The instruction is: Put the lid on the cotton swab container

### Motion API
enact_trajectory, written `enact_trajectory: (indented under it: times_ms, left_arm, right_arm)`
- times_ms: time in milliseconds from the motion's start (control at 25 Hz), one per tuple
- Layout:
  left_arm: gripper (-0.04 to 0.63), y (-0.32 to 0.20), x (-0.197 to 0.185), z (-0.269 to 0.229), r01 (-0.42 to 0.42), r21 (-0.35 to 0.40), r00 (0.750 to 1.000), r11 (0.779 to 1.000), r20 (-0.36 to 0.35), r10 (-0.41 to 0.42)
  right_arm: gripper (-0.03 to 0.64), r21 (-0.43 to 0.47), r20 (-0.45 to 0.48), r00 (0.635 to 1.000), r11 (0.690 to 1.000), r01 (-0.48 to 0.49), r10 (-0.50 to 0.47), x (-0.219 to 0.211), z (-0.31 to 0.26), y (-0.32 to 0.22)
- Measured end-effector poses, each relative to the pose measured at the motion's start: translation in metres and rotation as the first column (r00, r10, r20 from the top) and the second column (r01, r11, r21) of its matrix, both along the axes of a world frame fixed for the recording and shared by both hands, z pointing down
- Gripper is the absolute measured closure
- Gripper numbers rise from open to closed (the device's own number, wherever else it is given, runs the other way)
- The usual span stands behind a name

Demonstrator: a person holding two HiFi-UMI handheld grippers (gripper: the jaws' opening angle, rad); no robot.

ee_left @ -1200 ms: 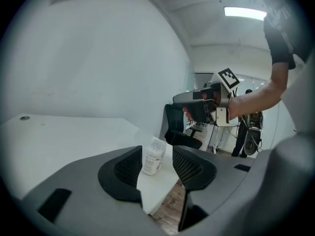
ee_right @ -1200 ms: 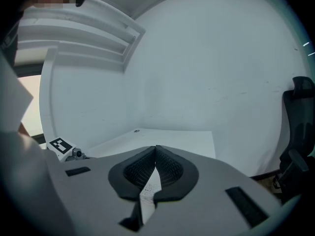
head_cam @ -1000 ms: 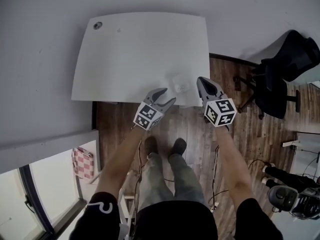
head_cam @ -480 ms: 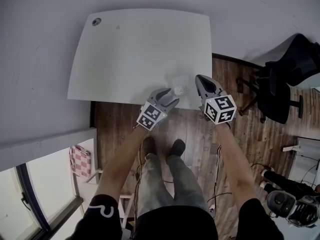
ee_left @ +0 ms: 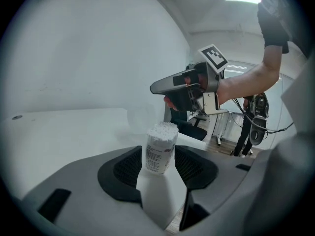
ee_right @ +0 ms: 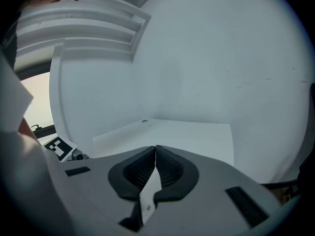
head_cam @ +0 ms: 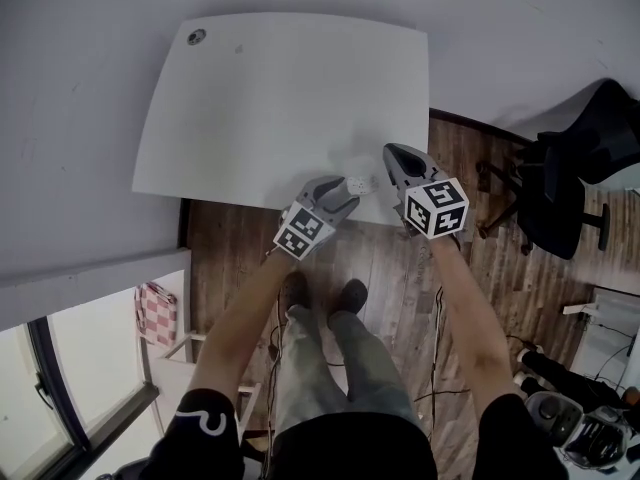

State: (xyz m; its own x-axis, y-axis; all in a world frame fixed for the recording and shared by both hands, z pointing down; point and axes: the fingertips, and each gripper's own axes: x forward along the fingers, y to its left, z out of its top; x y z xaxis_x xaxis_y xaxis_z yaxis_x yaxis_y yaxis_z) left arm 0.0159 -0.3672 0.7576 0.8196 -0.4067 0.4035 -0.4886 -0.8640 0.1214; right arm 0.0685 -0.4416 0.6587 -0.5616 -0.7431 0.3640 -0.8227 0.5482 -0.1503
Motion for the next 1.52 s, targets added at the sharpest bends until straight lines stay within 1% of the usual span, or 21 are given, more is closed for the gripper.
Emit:
enact_trajectory:
  times_ms: [240,560,720,840,1160,1520]
  left_arm:
    - [0.394,0.001,0.001,0.001,-0.009,0.017,1.000,1.000,0.023,0.009]
    - [0.397,0.000,0.002,0.001,-0.002,0.023,1.000,1.000,0.029,0.002]
    - [0.399,0.000,0.001,0.002,0.004,0.031,0.999,0.999,0.034,-0.005]
    - [0.399,-0.001,0.001,0.002,0.012,0.035,0.999,0.999,0.037,-0.013]
    - [0.400,0.001,0.000,0.003,0.024,0.032,0.999,0.999,0.040,-0.025]
    - [0.402,0.000,0.000,0.002,0.026,0.039,0.999,0.999,0.041,-0.028]
  right_arm:
    - [0.589,-0.033,0.005,0.999,0.998,0.053,-0.053,-0.014,0.008,-0.016]
    - [0.568,-0.089,-0.015,0.995,0.991,0.101,-0.103,-0.025,0.023,-0.033]
    - [0.551,-0.141,-0.021,0.990,0.981,0.133,-0.138,-0.028,0.034,-0.032]
    - [0.545,-0.160,-0.027,0.986,0.975,0.155,-0.162,-0.029,0.039,-0.030]
    - [0.548,-0.188,0.013,0.982,0.964,0.186,-0.187,-0.029,0.039,-0.022]
    - [0.551,-0.205,0.054,0.980,0.958,0.198,-0.191,-0.029,0.036,-0.017]
